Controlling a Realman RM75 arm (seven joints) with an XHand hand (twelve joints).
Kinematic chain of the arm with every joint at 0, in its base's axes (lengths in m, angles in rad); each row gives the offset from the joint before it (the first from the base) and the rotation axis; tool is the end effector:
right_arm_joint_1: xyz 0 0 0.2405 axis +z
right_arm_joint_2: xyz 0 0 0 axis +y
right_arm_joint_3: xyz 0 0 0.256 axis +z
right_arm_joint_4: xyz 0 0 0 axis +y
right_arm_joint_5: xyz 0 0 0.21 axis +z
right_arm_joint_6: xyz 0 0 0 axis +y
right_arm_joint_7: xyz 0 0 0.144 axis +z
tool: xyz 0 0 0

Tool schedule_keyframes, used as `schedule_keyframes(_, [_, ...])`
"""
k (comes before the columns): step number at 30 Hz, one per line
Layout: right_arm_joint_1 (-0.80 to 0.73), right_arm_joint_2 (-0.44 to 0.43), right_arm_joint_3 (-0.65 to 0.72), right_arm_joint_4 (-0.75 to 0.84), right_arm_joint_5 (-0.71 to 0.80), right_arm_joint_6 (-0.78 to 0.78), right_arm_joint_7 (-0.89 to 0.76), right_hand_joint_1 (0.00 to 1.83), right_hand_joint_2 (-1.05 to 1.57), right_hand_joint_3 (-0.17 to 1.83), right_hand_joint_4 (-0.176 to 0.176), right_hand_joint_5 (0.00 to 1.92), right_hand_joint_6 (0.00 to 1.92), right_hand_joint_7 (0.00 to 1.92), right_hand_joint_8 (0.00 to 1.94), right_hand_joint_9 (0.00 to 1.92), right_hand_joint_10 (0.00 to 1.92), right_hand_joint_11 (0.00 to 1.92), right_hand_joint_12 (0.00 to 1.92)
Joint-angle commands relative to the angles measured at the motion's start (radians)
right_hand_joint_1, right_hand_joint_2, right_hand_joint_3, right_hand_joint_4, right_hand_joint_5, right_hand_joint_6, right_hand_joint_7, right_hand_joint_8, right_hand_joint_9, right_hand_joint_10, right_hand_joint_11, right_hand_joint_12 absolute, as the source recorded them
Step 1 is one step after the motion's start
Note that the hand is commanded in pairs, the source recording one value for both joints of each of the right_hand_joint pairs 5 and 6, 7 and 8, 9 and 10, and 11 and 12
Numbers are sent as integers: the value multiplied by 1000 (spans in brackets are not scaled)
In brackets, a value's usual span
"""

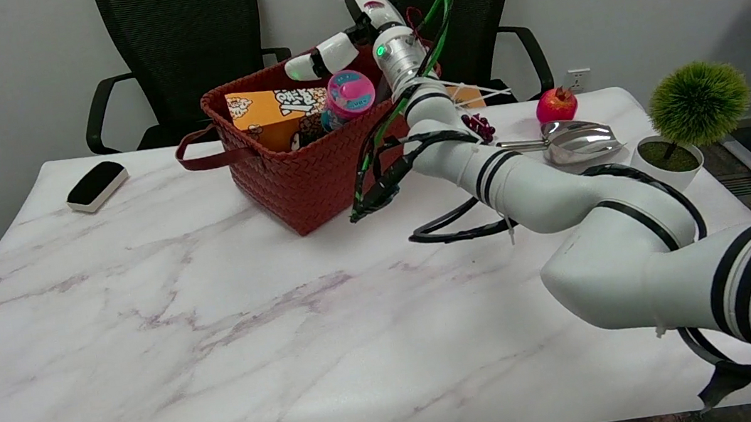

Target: Place the pink gum jar into the brown storage basket.

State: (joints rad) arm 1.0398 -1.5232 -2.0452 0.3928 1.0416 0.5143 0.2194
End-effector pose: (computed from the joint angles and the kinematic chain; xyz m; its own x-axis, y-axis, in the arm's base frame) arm -0.1318 -0.5632 0.2475 0.6508 0.2789 0.7061 -0.7193 -0.0712 0.6911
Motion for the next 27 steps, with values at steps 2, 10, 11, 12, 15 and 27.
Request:
schedule_keyframes(2, [-54, 44, 9, 120, 9, -4, -13, 1083, -248, 795, 0, 0, 0, 206, 206, 0, 0, 0, 0])
schedule_keyframes(10, [-122, 91, -1, 289, 59, -6, -4, 982, -115, 572, 0, 0, 0, 58, 58, 0, 0, 0, 0])
schedule_keyframes(11, [-140, 102, -3, 334, 75, -6, -1, 950, -76, 490, 0, 0, 0, 46, 46, 0, 0, 0, 0])
schedule_keyframes(12, [-155, 112, -5, 374, 85, -6, 4, 933, -44, 430, 0, 0, 0, 33, 33, 0, 0, 0, 0])
schedule_keyframes(15, [-216, 150, -17, 509, 101, 0, 53, 914, 0, 353, 0, 0, 0, 13, 13, 0, 0, 0, 0])
schedule_keyframes(27, [-526, 244, -30, 963, 101, 39, 86, 898, 96, 228, 0, 0, 0, 0, 0, 0, 0, 0, 0])
